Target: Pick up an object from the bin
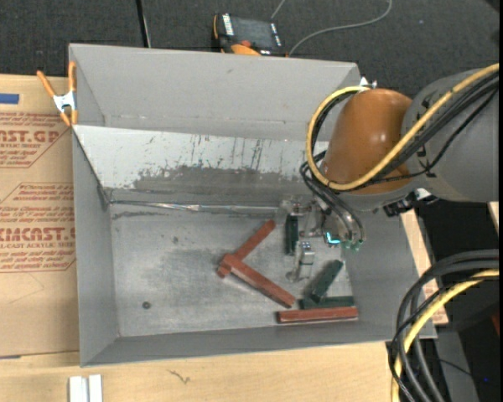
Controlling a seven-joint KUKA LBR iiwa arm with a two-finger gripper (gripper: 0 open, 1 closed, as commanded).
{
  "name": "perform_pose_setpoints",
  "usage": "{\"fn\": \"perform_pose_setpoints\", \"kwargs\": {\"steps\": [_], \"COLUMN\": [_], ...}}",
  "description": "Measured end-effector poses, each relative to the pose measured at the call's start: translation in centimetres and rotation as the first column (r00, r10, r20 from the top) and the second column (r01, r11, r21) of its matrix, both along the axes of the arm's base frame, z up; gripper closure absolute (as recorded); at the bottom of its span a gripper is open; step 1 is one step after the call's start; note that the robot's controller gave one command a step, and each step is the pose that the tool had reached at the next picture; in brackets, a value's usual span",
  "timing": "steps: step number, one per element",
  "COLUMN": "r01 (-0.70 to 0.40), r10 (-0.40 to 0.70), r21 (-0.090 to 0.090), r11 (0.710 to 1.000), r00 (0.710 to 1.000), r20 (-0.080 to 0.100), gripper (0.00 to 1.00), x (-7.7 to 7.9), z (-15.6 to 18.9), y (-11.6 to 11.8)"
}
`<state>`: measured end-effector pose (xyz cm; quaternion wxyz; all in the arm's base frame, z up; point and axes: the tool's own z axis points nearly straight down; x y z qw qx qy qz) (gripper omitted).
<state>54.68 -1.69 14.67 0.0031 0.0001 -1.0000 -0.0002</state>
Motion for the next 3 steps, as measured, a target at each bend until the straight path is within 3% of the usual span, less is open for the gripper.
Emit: {"fn": "perform_pose_setpoints", "kwargs": {"steps": [1, 2, 3], "r01": [0.279, 0.279, 0.229], "r10": [-0.279, -0.279, -0.229], "r21": [-0.001, 0.002, 0.003], "r11": [0.960, 0.960, 0.973], "r00": [0.960, 0.960, 0.973], "r20": [0.000, 0.010, 0.015], "gripper": [0.00, 1.00, 1.00], "x": [1.0, 1.3, 1.0], "z": [-7.5, -7.2, 7.4], "y": [6.2, 6.1, 5.3]}}
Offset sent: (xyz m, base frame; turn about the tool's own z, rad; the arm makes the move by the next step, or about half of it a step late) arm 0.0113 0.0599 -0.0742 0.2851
